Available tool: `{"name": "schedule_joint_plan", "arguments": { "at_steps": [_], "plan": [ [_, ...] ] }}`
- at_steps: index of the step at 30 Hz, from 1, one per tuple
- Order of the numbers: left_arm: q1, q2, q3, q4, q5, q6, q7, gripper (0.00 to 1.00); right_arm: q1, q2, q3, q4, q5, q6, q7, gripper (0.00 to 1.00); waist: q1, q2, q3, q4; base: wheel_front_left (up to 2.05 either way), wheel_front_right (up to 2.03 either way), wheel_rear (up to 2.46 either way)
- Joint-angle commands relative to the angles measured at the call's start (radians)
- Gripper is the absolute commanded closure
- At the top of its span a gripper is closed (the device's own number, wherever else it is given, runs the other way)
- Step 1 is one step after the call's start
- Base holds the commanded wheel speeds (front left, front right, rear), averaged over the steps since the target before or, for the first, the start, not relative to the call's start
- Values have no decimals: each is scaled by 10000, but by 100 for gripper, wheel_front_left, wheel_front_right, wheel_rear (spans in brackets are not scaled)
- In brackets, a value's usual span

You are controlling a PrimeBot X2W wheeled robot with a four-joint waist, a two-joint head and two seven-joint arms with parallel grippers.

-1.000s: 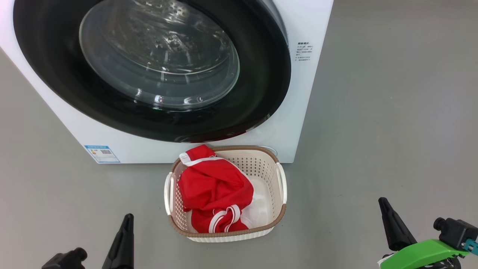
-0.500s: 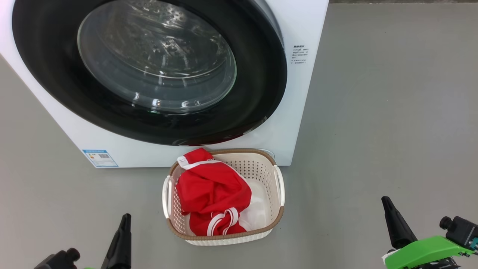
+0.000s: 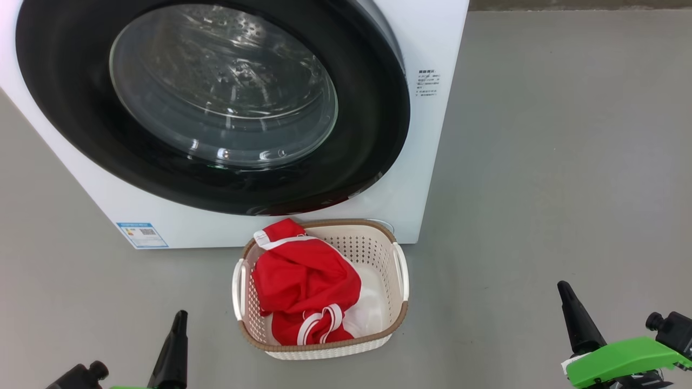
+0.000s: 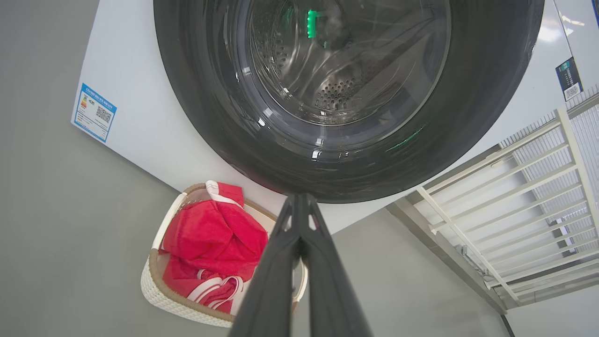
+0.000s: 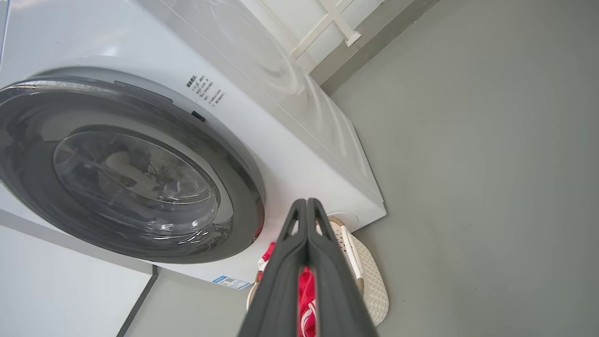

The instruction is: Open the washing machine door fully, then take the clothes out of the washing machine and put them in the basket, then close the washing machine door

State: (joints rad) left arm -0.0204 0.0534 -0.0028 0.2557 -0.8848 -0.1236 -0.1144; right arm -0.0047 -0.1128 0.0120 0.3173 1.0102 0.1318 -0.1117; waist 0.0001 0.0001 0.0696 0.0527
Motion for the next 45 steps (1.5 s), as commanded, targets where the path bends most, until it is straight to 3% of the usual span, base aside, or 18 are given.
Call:
{"name": "schedule_joint_plan", "arguments": {
  "at_steps": [1,45],
  "plan": [
    [-341,200,228,-216,-360,-33,96,100,-405,-61,-32,-307,370,-5,107,100,-1,-1,-24,-19,0,0,0],
    [-667,177,654,-152,-4883,-57,1347,100,-795,309,-722,-578,4021,-9,1398,100,-1,-1,-432,-343,0,0,0]
  ]
}}
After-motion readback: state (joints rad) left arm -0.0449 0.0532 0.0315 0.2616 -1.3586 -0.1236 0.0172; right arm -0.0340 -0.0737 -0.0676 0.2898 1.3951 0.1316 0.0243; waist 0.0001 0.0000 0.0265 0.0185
